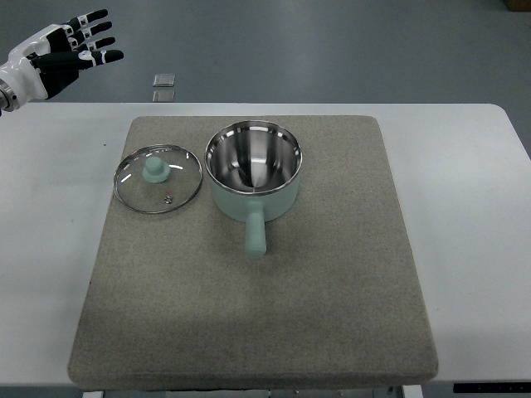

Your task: Place lid left of pot with left hand

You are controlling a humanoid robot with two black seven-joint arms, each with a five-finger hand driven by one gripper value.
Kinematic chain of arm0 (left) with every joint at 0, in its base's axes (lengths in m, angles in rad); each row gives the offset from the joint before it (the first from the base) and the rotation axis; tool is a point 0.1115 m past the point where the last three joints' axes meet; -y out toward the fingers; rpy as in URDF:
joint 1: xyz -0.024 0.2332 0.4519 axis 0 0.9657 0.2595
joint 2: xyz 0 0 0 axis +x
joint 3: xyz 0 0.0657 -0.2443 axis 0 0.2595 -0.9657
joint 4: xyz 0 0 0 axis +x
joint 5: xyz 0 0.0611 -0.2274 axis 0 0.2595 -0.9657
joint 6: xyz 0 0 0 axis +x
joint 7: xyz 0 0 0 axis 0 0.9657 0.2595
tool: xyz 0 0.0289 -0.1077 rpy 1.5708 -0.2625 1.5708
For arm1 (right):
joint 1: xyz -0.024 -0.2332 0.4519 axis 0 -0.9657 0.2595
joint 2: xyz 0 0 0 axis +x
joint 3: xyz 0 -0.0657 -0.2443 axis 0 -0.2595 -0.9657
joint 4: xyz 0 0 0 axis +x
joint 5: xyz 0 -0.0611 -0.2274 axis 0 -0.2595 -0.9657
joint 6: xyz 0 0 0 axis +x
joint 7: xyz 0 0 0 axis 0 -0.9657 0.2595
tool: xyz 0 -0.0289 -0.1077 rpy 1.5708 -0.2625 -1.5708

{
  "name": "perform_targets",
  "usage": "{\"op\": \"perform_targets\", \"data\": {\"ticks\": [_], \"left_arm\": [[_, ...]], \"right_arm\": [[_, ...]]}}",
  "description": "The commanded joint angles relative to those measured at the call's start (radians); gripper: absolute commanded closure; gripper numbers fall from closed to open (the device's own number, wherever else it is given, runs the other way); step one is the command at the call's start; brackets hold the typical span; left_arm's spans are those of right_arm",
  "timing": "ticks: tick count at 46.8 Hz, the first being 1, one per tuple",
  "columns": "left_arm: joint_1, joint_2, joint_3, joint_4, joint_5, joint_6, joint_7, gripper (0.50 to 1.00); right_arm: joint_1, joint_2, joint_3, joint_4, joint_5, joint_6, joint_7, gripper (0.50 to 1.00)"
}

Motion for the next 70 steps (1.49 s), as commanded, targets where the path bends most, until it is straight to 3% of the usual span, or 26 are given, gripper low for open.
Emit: {"op": "perform_targets", "data": {"ticks": [1, 14, 20, 31, 37, 48, 70], "left_arm": [[0.009, -0.006, -0.004, 0.003, -0.048, -0.007, 0.01, 0.504], [0.003, -0.015, -0.024, 0.055, -0.234, -0.037, 0.134, 0.504], [0.012, -0.082, -0.096, 0.121, -0.258, -0.062, 0.185, 0.504], [0.026, -0.144, -0.162, 0.233, -0.369, -0.217, 0.237, 0.504], [0.039, -0.147, -0.165, 0.238, -0.4, -0.294, 0.281, 0.504], [0.049, -0.144, -0.165, 0.238, -0.521, -0.298, 0.337, 0.504], [0.049, -0.145, -0.178, 0.238, -0.541, -0.308, 0.343, 0.504]], "right_arm": [[0.0, 0.0, 0.0, 0.0, 0.0, 0.0, 0.0, 0.576], [0.0, 0.0, 0.0, 0.0, 0.0, 0.0, 0.0, 0.576], [0.0, 0.0, 0.0, 0.0, 0.0, 0.0, 0.0, 0.576], [0.0, 0.0, 0.0, 0.0, 0.0, 0.0, 0.0, 0.576], [0.0, 0.0, 0.0, 0.0, 0.0, 0.0, 0.0, 0.576], [0.0, 0.0, 0.0, 0.0, 0.0, 0.0, 0.0, 0.576], [0.0, 0.0, 0.008, 0.0, 0.006, 0.006, 0.0, 0.576]]}}
